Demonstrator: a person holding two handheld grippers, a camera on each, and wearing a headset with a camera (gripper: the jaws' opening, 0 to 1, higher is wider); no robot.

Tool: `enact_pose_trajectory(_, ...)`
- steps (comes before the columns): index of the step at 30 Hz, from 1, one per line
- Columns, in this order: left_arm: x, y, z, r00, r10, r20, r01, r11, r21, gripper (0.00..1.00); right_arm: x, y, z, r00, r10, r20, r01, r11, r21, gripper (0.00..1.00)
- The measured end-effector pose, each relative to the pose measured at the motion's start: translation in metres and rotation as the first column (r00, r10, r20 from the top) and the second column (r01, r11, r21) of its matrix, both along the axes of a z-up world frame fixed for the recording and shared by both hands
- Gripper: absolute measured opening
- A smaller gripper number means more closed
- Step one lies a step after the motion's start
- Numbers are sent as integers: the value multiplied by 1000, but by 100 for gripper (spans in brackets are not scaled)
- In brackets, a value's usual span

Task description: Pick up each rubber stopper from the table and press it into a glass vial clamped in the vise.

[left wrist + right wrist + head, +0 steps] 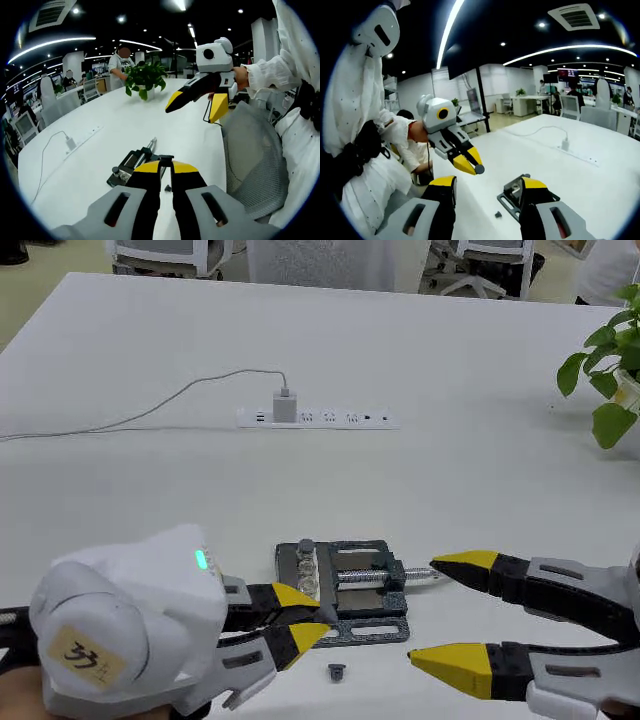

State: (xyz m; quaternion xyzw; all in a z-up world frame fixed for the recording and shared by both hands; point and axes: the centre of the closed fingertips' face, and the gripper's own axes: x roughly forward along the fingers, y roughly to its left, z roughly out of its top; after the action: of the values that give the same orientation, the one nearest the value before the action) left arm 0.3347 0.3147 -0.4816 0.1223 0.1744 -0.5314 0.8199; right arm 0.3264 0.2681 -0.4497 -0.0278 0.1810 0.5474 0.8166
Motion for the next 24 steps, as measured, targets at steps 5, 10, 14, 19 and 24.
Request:
enact_pose_trajectory(5,-4,-6,14,1000,-3,19,4,1000,-25,4,-1,11,17,1000,11,-21,-11,999,41,37)
enact_pose_trajectory(10,-9,-11,22,999,-17,38,18,999,-32,4,-2,19,18,999,16,-38,-14,999,41,32)
enact_pose_trajectory(14,-11,-13,26,998,-30,56,31,999,-22,3,-6,22,14,998,27,-52,-25,999,37,26)
enact_pose_trajectory(19,-12,-17,32,996,-46,80,47,999,-10,3,-7,24,9,997,34,-70,-32,999,28,21)
enact_pose_trajectory(24,-14,-20,32,994,-51,94,51,999,-4,4,-6,25,7,996,22,-83,-20,1000,24,18)
